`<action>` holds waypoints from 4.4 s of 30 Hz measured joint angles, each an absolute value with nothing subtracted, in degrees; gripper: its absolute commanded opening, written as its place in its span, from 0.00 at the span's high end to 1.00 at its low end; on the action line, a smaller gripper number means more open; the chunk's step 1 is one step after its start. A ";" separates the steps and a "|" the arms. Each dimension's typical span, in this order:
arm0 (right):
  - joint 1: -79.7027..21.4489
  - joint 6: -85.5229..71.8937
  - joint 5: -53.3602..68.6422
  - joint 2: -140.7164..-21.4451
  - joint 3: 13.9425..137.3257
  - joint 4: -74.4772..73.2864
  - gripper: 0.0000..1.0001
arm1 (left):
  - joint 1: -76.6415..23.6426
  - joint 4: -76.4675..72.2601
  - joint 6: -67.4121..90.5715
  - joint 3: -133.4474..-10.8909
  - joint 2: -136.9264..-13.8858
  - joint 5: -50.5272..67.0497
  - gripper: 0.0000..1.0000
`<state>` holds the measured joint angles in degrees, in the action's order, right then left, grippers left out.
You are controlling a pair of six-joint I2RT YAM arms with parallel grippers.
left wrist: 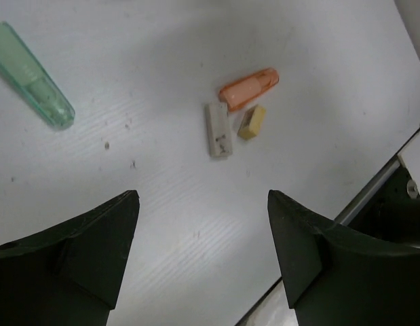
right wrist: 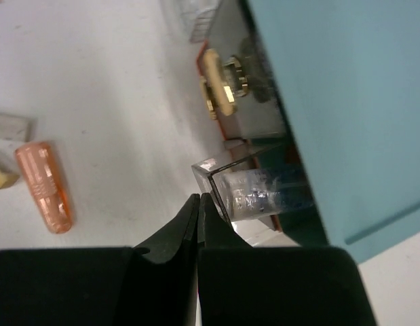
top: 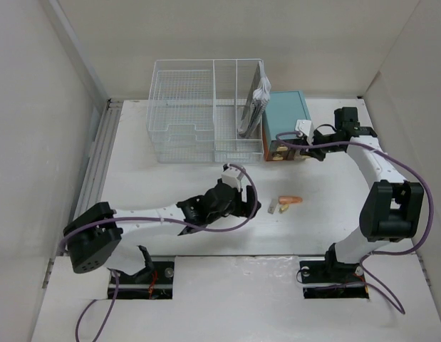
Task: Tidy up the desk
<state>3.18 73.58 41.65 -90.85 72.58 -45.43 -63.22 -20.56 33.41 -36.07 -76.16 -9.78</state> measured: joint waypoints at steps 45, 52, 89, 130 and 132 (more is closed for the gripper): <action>12.43 16.97 58.87 -66.81 58.57 -14.55 0.00 | -51.37 -39.62 58.11 -75.77 -127.83 -14.13 0.42; 12.91 15.62 56.47 -63.13 56.16 -12.84 0.00 | -51.59 -39.09 63.02 -77.91 -130.15 -17.69 0.44; 6.66 110.08 40.05 -55.18 43.55 -61.45 0.06 | -54.00 -53.10 73.45 -68.99 -130.04 -19.25 0.85; -5.06 98.45 33.17 -82.91 49.67 -48.86 0.45 | -57.28 -61.76 73.76 -54.70 -123.24 -14.06 0.33; -5.54 98.04 32.82 -82.98 49.63 -48.77 0.45 | -57.28 -61.39 73.32 -54.17 -122.50 -14.13 0.33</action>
